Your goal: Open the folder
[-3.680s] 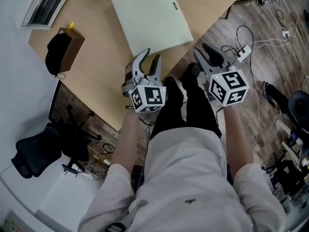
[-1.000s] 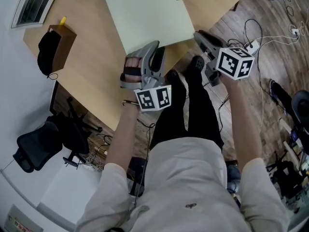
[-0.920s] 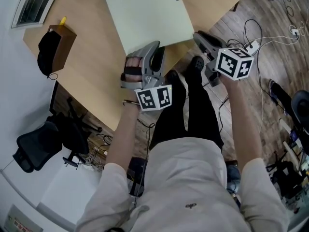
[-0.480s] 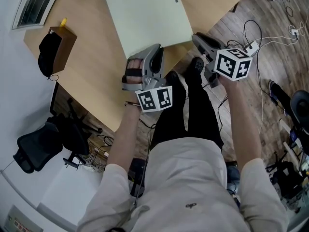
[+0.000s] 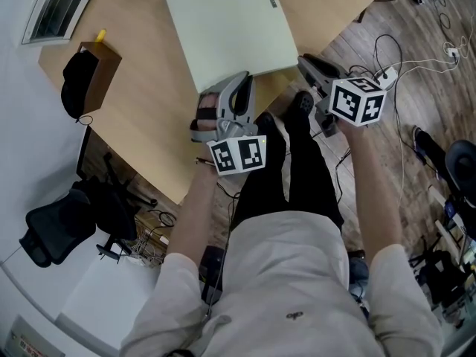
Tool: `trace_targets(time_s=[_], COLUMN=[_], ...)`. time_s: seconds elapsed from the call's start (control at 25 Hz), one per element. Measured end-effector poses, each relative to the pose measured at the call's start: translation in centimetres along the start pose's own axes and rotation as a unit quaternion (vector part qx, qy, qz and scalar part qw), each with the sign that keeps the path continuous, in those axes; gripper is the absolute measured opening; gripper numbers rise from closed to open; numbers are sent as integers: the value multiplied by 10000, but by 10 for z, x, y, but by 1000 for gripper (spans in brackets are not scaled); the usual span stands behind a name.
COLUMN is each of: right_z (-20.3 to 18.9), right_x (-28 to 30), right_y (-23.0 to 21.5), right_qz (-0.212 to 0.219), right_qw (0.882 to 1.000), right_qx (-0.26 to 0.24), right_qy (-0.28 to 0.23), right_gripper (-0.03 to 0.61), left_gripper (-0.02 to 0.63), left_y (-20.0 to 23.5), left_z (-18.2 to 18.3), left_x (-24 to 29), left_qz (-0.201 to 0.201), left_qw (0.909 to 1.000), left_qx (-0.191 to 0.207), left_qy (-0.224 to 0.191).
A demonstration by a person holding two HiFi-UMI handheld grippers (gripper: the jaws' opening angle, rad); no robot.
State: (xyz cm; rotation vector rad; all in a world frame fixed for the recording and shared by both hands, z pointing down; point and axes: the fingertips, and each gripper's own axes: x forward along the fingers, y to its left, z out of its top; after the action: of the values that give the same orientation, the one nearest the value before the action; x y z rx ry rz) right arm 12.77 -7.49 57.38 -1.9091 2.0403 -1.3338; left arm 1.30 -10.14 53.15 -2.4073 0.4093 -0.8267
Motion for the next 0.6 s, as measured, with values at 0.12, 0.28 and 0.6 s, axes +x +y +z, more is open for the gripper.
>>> trace_targets(time_s=[0.12,0.28,0.6], right_z=[0,0,0], right_x=[0,0,0], right_y=[0,-2,-3], right_qz=[-14,-54,-201], right_qw=[10000,10000,9997], right_qx=[-21,1,-106], right_qy=[14,14,133], right_gripper=[75,75,75], left_gripper=[21,17,17], left_y=[15,23,42], left_z=[5,10,9], left_x=[-2,-5,-24], left_qz=[139,149,517], left_qw=[9994,9986,9923], left_qx=[-299,-482,-1105], left_qy=[-83,-165,-210])
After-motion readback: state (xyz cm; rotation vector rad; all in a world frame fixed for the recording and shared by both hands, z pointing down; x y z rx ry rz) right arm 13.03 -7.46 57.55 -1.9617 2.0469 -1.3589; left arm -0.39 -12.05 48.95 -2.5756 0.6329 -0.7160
